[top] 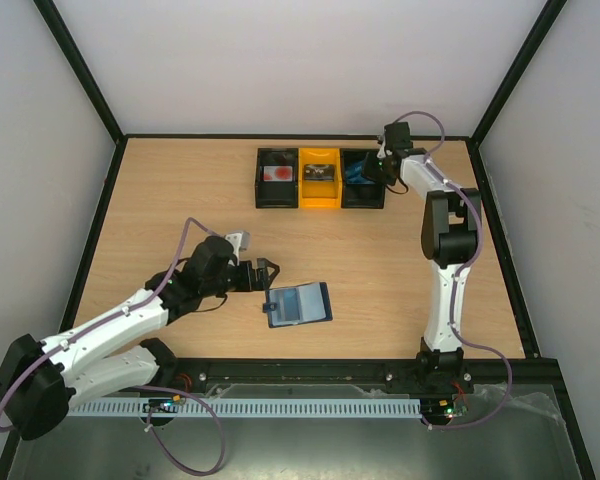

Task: Take the credit cards out of the card holder

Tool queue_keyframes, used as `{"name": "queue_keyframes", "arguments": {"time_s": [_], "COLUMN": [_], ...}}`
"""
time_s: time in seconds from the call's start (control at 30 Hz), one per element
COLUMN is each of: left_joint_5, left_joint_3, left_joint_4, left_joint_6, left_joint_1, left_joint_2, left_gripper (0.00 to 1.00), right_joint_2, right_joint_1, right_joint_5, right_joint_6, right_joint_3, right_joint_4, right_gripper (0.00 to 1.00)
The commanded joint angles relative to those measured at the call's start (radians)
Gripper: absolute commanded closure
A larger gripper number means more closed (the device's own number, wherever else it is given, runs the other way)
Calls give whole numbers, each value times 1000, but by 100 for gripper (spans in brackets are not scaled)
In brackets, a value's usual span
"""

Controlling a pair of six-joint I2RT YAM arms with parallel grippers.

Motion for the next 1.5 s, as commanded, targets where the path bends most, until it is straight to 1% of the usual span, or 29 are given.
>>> {"name": "queue_keyframes", "arguments": {"time_s": [0.0, 0.2, 0.5, 0.63, 0.77, 0.9, 1.2, 1.47], "left_joint_5": [21, 15, 19, 32, 61, 61, 53, 97], "left_joint_3": [14, 2, -8, -22, -45, -43, -34, -76], "left_joint_4": [29, 31, 15, 24, 55, 48, 6, 52], "left_joint_6": [-15, -26, -47, -63, -75, -69, -60, -83], "left_joint_1": [6, 6, 7, 6, 6, 6, 5, 2], "left_joint_2": [11, 16, 53, 82, 101, 112, 109, 75], "left_gripper": [0, 0, 0, 0, 0, 0, 5, 10], "right_joint_2": [19, 19, -37, -106, -187, -273, -541, -773], "right_joint_1": [-5, -5, -5, -4, 2, 25, 109, 212], "right_joint_5": [60, 91, 74, 59, 29, 16, -15, -29], "right_joint_6": [6, 31, 109, 139, 166, 170, 186, 249], "right_joint_3": [52, 74, 64, 0, -98, -204, -532, -826], "right_joint_4": [-25, -43, -68, -46, -3, 14, 116, 244], "right_gripper": [91, 82, 76, 73, 73, 72, 72, 72]}}
